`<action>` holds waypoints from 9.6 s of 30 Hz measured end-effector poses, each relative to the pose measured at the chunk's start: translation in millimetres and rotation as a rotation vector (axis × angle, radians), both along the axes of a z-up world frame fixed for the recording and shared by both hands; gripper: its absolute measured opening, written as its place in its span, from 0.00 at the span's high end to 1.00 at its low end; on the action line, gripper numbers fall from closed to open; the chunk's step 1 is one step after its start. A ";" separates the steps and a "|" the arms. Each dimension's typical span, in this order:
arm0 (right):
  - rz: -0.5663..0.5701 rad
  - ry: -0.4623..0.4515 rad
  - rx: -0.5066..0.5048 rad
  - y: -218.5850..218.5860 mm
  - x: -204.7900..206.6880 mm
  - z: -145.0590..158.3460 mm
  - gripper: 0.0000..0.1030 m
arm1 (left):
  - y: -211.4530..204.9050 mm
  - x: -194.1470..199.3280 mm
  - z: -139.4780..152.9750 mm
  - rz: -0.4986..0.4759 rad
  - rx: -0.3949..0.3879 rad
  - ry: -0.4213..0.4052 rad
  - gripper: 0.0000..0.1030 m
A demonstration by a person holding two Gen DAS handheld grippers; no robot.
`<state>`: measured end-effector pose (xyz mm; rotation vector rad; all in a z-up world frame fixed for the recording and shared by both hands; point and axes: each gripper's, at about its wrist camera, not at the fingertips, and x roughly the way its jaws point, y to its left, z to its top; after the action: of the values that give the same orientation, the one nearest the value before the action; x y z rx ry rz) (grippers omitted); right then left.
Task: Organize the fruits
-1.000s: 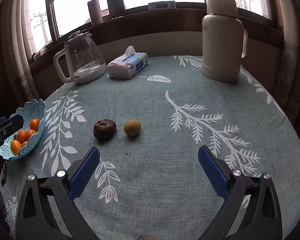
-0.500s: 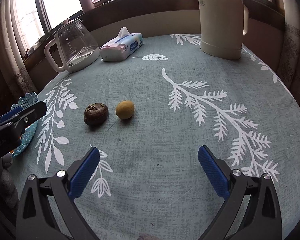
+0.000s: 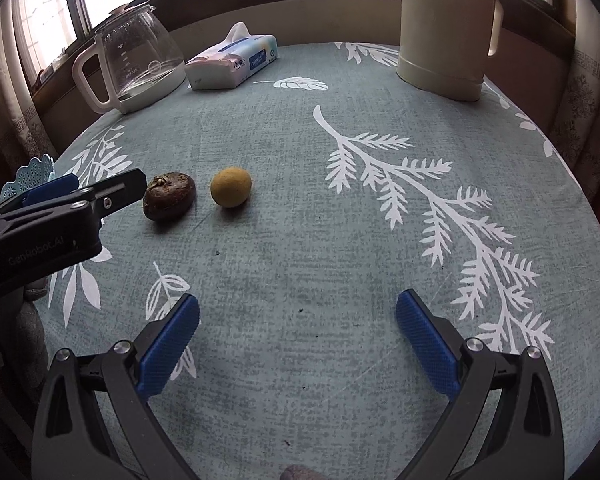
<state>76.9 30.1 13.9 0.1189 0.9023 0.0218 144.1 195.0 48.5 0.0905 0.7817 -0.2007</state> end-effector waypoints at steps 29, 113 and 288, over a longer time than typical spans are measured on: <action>-0.204 -0.155 0.011 -55.2 -14.9 26.5 0.05 | -19.6 14.7 -21.2 -0.070 -0.003 0.067 0.07; 0.135 -0.149 0.076 51.2 23.2 39.4 0.74 | 79.7 -76.6 19.9 0.057 -0.156 -0.084 0.58; 0.286 -0.328 -0.030 235.6 -70.4 122.5 0.05 | 251.4 -191.1 99.0 0.472 -0.074 -0.375 0.03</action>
<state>6.5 265.6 136.4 -0.0428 0.5855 0.2862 -47.0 446.4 147.5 -0.1244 0.4035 0.2312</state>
